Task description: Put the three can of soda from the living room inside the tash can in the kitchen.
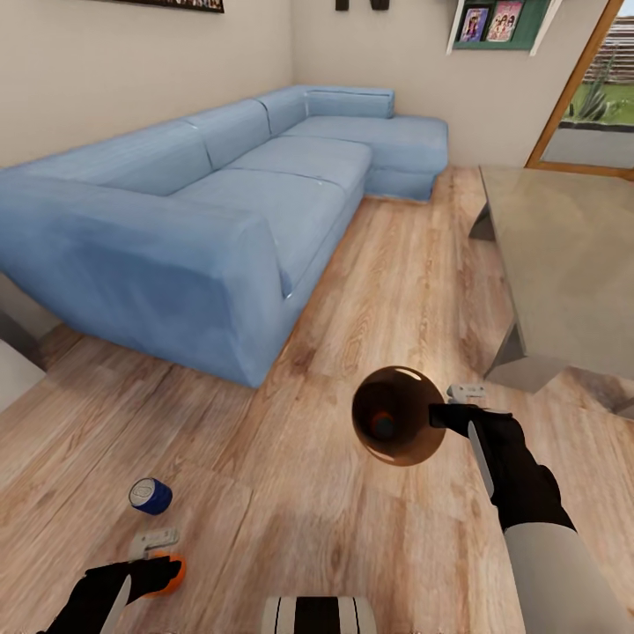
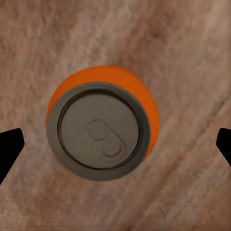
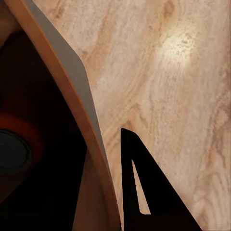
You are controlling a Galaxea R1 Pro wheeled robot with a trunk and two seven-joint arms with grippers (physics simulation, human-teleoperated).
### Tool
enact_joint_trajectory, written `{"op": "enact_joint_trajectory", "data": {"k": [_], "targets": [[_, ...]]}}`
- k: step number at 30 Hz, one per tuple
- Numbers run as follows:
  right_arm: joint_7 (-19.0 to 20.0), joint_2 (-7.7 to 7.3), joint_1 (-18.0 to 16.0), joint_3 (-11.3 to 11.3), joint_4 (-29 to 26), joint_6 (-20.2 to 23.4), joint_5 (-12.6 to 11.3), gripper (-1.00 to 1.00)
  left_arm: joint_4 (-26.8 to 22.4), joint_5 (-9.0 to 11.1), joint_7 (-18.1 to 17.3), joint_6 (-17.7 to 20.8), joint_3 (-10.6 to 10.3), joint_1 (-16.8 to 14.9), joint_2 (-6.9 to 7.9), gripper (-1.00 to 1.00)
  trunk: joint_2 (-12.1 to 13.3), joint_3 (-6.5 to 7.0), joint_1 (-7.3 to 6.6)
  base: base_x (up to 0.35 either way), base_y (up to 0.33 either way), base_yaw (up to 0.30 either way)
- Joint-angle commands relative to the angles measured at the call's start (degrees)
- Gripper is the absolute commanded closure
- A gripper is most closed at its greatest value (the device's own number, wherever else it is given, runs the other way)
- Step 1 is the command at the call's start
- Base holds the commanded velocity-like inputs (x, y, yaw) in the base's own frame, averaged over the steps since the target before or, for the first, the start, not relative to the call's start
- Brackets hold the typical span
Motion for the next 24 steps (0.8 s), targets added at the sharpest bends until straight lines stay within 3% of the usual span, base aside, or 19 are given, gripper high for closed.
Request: {"op": "enact_joint_trajectory", "data": {"k": [1, 4, 24], "targets": [[0.3, 0.01, 0.0, 0.0, -0.1, 0.0, -0.8, 1.00, 0.0, 0.0, 0.0, 0.0, 0.0, 0.0, -0.02, -1.00, 0.0, -0.22, 0.01, 0.000, 0.000, 0.000], [0.3, 0.01, 0.0, 0.0, 0.0, 0.0, -0.8, 1.00, 0.0, 0.0, 0.0, 0.0, 0.0, 0.0, -0.12, -1.00, -0.1, -0.89, 0.09, 0.000, 0.000, 0.000], [0.3, 0.00, 0.1, 0.0, 0.3, -0.3, -0.9, 1.00, -0.2, 0.1, 0.0, 0.0, 0.0, 0.1, -0.15, -1.00, -0.1, -0.89, 0.09, 0.057, 0.041, 0.000]]}}
